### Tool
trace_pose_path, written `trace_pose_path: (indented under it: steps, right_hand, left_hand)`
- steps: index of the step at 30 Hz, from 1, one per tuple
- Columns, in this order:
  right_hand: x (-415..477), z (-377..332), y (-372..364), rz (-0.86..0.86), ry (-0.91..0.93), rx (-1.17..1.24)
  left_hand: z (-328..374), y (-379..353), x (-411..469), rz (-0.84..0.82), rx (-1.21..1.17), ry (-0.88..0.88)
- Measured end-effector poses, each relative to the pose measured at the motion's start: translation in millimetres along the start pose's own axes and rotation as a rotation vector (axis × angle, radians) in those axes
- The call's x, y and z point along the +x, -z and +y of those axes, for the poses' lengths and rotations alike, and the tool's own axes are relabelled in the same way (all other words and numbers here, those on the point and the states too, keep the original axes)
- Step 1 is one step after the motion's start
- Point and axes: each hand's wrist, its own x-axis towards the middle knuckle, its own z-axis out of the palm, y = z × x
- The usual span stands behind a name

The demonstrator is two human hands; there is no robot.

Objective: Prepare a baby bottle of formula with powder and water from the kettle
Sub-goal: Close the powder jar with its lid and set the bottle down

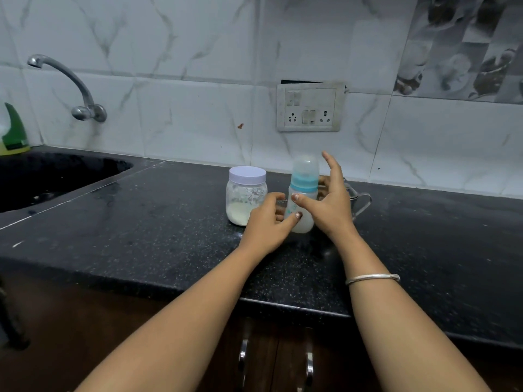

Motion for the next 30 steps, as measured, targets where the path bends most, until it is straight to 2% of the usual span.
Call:
trace_pose_path:
  steps: [3, 6, 11, 17, 23, 30]
  right_hand:
    - [-3.2, 4.3, 29.1, 0.106, -0.069, 0.087]
    - [-5.5, 7.3, 46.9, 0.140, -0.094, 0.152]
    - [-10.8, 17.3, 75.1, 0.184, -0.103, 0.036]
    - [-13.0, 35.0, 111.6, 0.200, -0.125, -0.131]
    - [-12.3, 48.5, 128.2, 0.248, -0.168, -0.133]
    - [-6.0, 57.7, 121.9, 0.203, -0.246, -0.110]
  left_hand:
    - [15.1, -11.5, 0.6, -0.090, 0.019, -0.036]
    - [21.1, -14.0, 1.2, -0.120, 0.030, -0.062]
    - [33.0, -35.6, -3.9, -0.084, 0.067, -0.135]
    - [57.1, -88.8, -11.8, -0.278, 0.029, -0.122]
    - [65.9, -123.4, -11.0, -0.374, 0.013, -0.117]
    - [57.8, -128.5, -5.8, -0.381, 0.012, -0.079]
